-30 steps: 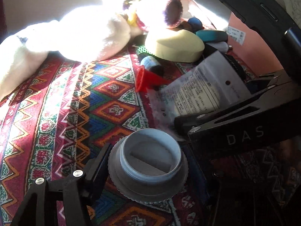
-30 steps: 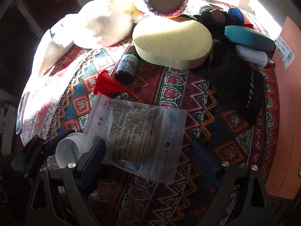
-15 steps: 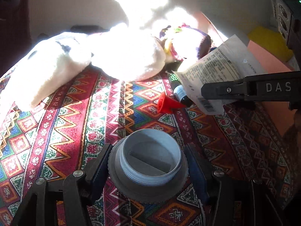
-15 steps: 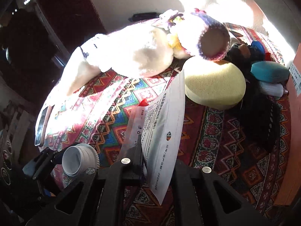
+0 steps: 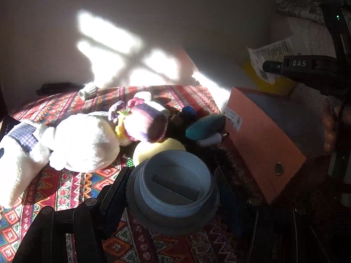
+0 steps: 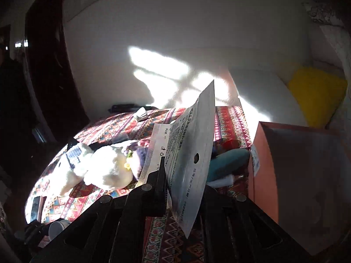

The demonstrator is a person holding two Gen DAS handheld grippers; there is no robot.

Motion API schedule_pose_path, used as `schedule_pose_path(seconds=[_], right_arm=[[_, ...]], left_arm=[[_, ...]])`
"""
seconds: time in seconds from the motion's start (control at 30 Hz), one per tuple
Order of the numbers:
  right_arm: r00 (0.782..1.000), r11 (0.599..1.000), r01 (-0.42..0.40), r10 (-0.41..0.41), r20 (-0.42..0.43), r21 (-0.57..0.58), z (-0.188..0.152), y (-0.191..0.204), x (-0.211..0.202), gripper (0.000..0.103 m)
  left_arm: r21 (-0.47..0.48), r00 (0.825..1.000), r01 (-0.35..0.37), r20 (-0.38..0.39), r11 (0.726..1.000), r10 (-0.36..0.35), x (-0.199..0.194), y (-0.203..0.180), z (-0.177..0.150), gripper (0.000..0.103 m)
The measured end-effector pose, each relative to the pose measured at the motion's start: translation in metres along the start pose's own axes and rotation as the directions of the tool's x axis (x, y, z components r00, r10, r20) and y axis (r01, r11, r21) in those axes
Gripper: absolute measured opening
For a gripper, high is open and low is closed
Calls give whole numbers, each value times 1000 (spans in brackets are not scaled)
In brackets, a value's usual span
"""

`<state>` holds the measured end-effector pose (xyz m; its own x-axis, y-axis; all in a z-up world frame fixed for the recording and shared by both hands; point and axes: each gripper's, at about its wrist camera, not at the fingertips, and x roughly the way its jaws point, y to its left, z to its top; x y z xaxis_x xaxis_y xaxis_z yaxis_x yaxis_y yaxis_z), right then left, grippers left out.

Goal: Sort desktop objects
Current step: 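Carry cap and packet into the orange box and open both tools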

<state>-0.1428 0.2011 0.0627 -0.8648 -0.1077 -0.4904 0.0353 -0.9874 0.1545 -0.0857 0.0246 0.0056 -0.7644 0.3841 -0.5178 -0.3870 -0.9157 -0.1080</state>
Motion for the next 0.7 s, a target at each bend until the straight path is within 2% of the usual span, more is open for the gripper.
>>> schedule_pose_path(seconds=[0.07,0.13,0.23,0.33,0.4,0.47,0.53,0.57,0.6,0.63,0.67,0.7], right_arm=[[993,993,98,-102,57,66,9,-39,-14,8],[973,970,203,-215,84,130,13,-79,-27,8],[939,927,321,-339,63,194,8,-133,-39,8],[922,891,363,-385,34,272,1,-182,-53,8],[913,864,378,-407,19,332,-4,-211,-63,8],[913,843,377,-408,-1,384,-7,-235,-67,8],[916,834,367,-400,-7,413,-10,-252,-67,9],[919,830,361,-394,-11,424,-11,-259,-65,15],[922,825,357,-388,-20,438,-12,-266,-62,30],[924,818,353,-382,-31,455,-14,-272,-60,51],[921,803,355,-387,-36,479,-17,-277,-60,87],[915,783,362,-401,-35,505,-21,-281,-61,97]], left_arm=[[40,998,60,18,997,-61,8,-29,22,64],[100,992,115,30,988,-119,16,-64,44,64],[182,976,204,41,962,-215,32,-120,71,64],[242,957,274,33,931,-290,54,-174,93,64],[270,950,299,10,915,-313,72,-202,101,64],[290,944,322,-30,901,-328,90,-224,107,65],[301,938,345,-64,889,-342,102,-237,109,72],[308,942,331,-51,892,-332,103,-241,109,86],[311,950,302,-18,901,-312,101,-242,108,96],[309,952,288,9,906,-306,99,-240,107,100],[300,950,291,19,908,-311,98,-238,108,102],[292,949,294,26,910,-315,97,-235,109,102]])
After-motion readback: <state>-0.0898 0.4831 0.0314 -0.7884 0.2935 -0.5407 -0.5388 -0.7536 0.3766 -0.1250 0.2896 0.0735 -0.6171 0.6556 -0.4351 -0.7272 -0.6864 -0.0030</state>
